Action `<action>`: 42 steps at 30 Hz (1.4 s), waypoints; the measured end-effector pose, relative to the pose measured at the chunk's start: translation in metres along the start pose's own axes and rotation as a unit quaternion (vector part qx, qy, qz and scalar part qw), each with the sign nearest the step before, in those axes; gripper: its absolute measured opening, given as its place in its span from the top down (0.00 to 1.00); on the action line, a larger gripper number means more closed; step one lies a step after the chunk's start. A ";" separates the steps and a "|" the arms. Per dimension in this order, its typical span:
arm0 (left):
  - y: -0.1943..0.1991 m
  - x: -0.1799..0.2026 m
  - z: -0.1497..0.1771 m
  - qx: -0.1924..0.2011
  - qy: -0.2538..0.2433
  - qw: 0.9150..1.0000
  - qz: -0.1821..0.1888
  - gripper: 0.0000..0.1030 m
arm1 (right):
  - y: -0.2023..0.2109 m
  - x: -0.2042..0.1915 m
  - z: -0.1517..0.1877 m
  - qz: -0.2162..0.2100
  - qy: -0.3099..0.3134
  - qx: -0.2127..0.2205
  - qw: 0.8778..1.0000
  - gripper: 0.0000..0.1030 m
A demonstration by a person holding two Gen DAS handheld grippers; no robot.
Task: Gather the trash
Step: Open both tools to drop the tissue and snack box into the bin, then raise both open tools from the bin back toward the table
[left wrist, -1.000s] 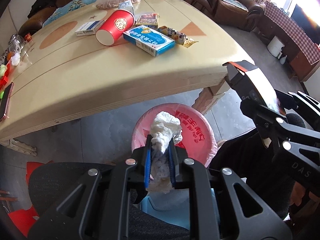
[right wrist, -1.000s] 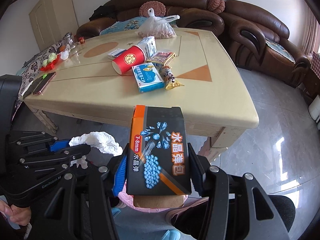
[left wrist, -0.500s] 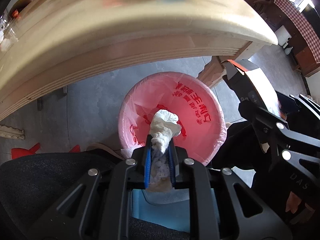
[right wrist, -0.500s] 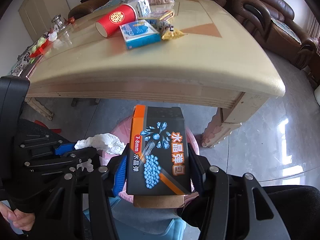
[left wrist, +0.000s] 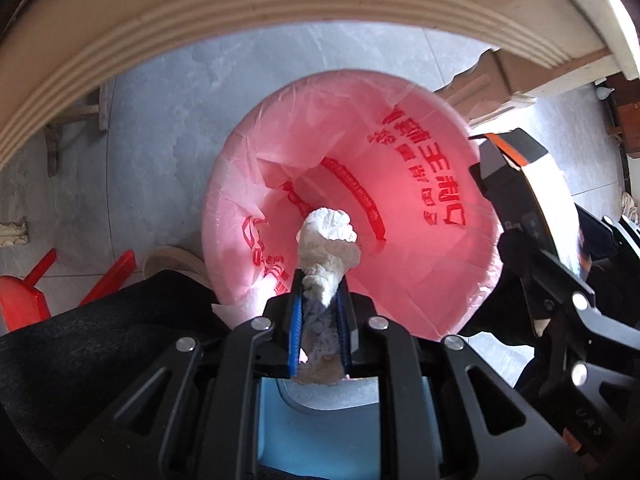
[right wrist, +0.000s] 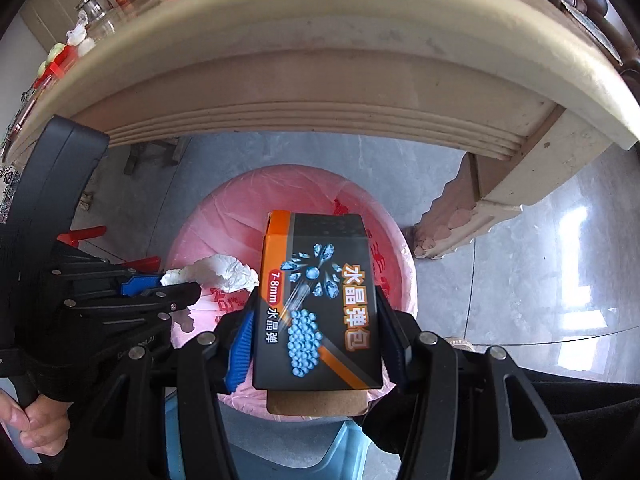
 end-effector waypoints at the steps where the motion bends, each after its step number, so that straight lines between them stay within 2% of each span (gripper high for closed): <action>1: -0.005 0.000 -0.001 -0.006 0.002 1.000 0.001 0.85 | -0.005 0.001 0.000 0.001 0.001 -0.004 1.000 0.50; 4: -0.019 -0.001 -0.004 -0.022 0.004 1.000 -0.003 0.85 | -0.019 0.002 0.001 0.007 0.007 -0.015 1.000 0.50; 12: -0.042 -0.006 -0.010 -0.052 0.015 0.998 -0.014 0.83 | -0.048 0.003 0.003 -0.010 0.007 -0.058 0.998 0.50; 14: -0.047 -0.007 -0.010 -0.058 0.015 0.998 -0.020 0.78 | -0.054 0.004 0.003 -0.013 0.007 -0.066 0.998 0.50; 16: -0.046 -0.009 -0.011 -0.063 0.017 0.998 -0.016 0.68 | -0.057 0.002 0.003 -0.016 0.007 -0.074 0.997 0.49; 18: -0.045 -0.009 -0.013 -0.064 0.017 0.998 -0.017 0.58 | -0.064 0.001 0.004 -0.016 0.012 -0.087 0.996 0.43; 21: -0.046 -0.011 -0.014 -0.060 0.019 0.997 -0.041 0.42 | -0.069 0.004 0.004 -0.003 0.012 -0.093 0.996 0.36; 23: -0.046 -0.013 -0.015 -0.061 0.026 0.997 -0.037 0.41 | -0.070 0.008 0.004 -0.006 0.003 -0.094 0.996 0.31; 25: -0.046 -0.014 -0.015 -0.058 0.027 0.997 -0.040 0.36 | -0.071 0.011 0.003 -0.011 -0.005 -0.094 0.995 0.30; 28: -0.045 -0.013 -0.016 -0.052 0.020 0.997 -0.052 0.35 | -0.070 0.012 0.003 -0.006 -0.004 -0.094 0.996 0.30; 42: -0.029 -0.013 -0.016 -0.029 0.019 0.997 -0.062 0.34 | -0.057 0.010 0.001 -0.007 -0.003 -0.080 0.997 0.30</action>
Point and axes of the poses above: each gripper's, at about its wrist camera, not at the fingertips, and y roughly against the way its jaws point, x to its right, z to its underside, the point moved 1 cm from there along -y, roughly the way its jaws point, and after that the axes turned 3 degrees about x, right-handed, at the moved point
